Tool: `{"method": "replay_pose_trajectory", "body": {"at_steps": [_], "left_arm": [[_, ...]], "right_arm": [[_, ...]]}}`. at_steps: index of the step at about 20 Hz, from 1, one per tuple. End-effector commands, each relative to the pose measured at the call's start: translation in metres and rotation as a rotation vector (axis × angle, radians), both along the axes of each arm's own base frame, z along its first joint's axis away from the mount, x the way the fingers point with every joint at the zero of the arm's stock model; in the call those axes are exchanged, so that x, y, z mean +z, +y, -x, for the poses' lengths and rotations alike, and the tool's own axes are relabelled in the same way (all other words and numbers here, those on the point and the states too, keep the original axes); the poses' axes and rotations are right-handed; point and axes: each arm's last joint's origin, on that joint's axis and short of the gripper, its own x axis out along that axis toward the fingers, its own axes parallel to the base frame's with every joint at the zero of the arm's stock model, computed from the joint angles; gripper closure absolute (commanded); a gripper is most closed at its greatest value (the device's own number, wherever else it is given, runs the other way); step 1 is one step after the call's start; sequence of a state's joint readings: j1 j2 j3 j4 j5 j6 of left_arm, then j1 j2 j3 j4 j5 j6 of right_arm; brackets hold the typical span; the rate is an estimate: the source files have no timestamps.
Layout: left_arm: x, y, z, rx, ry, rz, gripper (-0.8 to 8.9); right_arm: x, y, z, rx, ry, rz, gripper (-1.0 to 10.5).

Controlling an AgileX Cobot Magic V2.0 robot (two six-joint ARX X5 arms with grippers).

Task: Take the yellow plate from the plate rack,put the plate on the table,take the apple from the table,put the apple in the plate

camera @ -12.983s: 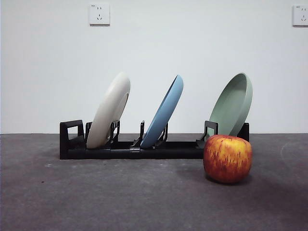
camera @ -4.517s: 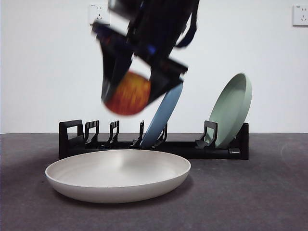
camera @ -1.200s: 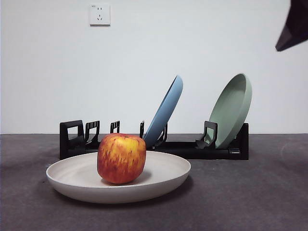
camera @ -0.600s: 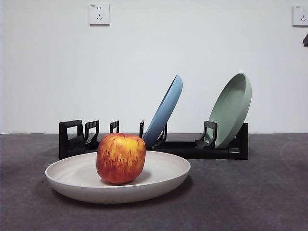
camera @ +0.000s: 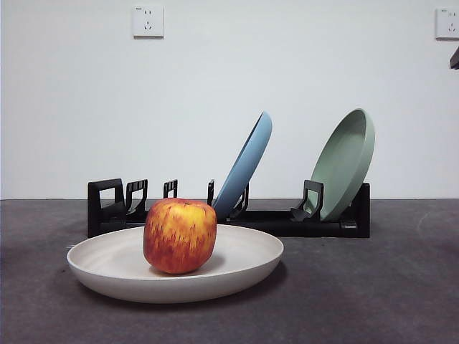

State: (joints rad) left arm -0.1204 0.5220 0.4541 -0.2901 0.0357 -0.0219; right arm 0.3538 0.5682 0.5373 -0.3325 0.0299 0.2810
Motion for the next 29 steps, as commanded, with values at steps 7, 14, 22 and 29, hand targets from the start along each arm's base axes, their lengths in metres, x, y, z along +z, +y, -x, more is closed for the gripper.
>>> {"method": "replay_pose_trajectory", "body": {"at_steps": [7, 14, 22, 29], "left_arm": [[-0.019, 0.011, 0.033, 0.039, -0.226, -0.137, 8.16], [-0.076, 0.015, 0.03, 0.08, -0.241, -0.134, 8.16], [-0.098, 0.015, 0.033, 0.086, -0.182, -0.111, 8.16], [-0.098, 0.015, 0.033, 0.085, -0.187, -0.104, 8.16]], "right_arm": [[-0.002, 0.0, 0.0, -0.006, 0.003, -0.007, 9.5], [-0.002, 0.0, 0.0, -0.006, 0.004, -0.007, 9.5], [-0.002, 0.0, 0.0, -0.006, 0.003, -0.007, 9.5], [-0.002, 0.0, 0.0, -0.006, 0.003, -0.007, 9.5]]}}
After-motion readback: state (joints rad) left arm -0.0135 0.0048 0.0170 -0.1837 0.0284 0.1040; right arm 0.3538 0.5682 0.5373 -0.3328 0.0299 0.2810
